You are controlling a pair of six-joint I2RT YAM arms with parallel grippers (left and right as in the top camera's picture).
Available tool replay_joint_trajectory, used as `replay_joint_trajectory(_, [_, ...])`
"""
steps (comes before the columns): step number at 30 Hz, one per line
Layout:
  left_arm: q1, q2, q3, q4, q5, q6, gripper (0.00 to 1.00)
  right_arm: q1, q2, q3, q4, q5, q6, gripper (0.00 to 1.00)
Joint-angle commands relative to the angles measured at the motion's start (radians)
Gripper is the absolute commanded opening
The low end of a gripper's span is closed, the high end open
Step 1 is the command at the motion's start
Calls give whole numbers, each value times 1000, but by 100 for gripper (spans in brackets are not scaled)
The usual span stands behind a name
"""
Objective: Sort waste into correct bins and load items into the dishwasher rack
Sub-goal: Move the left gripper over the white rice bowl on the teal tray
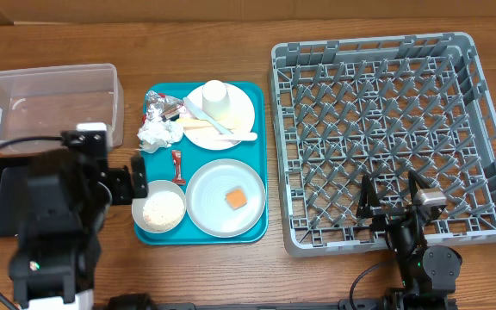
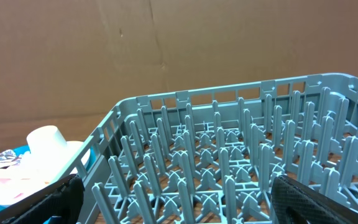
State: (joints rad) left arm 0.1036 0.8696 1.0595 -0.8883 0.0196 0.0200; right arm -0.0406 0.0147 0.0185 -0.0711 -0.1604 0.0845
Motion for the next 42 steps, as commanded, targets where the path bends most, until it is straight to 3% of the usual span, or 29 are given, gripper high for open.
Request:
replay_joint_trajectory(1, [72,55,122,-76,24,-9,100,-5,-12,-11,6,-6,-3,100])
replay_joint_trajectory(7, [153,146,139,-208,35,16,100,-5,-12,-11,5,-6,-3,100])
replay_joint_trajectory(11, [153,207,139,-252,96,-38,100,-5,-12,-11,6,-6,-3,100])
replay_joint_trajectory(18, [151,328,136,-253,131,-127,100,-5,-12,-11,5,-6,-3,100])
replay_joint_trajectory(23, [151,473,134,-269,137,-128,100,-5,-12,-11,5,-6,-3,100])
replay_joint_trajectory(29, [151,640,134,-267,271,-17,100,-5,-12,-11,6,-6,-3,100])
replay_joint_trajectory(42, [137,706,130,-262,262,35,100,-5,-12,-11,5,-6,-3,100])
